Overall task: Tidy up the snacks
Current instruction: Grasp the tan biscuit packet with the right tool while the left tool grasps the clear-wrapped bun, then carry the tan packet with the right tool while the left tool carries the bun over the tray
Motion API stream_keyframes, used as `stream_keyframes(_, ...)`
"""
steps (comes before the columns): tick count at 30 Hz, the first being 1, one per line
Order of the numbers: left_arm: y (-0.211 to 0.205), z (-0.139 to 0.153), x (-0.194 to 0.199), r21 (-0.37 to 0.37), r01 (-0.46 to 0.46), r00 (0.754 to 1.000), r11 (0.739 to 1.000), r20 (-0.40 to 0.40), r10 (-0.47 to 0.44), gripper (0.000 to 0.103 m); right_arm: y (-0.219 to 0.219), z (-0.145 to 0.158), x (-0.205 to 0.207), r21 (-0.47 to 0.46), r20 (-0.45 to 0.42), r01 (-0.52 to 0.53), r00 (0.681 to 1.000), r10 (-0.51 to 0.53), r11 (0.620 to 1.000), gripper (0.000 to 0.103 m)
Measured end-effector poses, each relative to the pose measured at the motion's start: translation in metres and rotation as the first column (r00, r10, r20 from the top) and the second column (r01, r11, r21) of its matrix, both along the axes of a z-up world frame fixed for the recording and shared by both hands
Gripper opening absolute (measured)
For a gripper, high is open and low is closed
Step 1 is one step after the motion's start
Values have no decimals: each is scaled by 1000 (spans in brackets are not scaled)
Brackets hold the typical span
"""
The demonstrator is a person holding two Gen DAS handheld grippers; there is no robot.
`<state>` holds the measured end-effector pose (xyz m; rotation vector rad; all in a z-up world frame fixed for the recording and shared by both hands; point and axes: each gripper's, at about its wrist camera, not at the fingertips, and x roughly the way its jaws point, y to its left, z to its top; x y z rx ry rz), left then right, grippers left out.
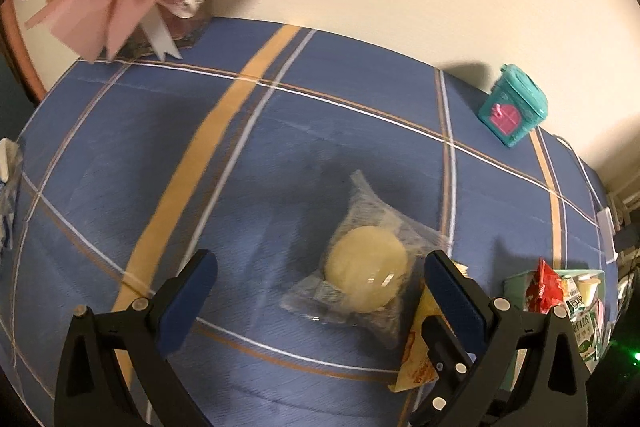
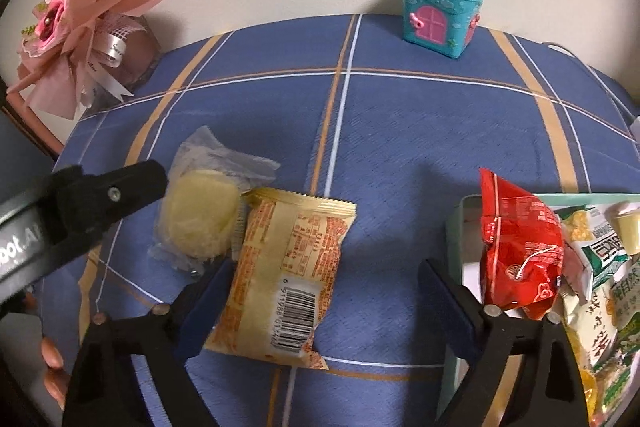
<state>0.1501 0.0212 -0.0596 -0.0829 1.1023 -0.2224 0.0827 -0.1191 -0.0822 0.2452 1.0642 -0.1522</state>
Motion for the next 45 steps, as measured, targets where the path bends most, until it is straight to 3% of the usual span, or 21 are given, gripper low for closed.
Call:
stream_keyframes(7, -19, -9, 0, -10, 51, 998, 999, -20, -51, 103, -6, -2, 0, 36, -4, 1, 1000, -1, 999, 67)
stream_keyframes(10, -23, -15, 1, -17, 60, 998, 998, -36, -61, 96, -6, -4, 0, 57, -11, -3, 1000, 4, 998, 54)
stream_keyframes(20, -23, -20, 1, -42, 62, 996, 997, -69, -65, 46, -5, -5, -1, 66, -22, -7, 1000, 8, 998, 42)
stream_keyframes(29, -17, -15, -1, -68, 30, 996, 997, -86, -36, 43, -5, 3, -4, 58, -19, -11, 1000, 12, 998, 40)
stream_keyframes(45, -2, 24, -20, -69, 1, 999, 998, -48, -4, 43, -12, 45, -25, 38, 37, 1, 999, -2, 999, 40)
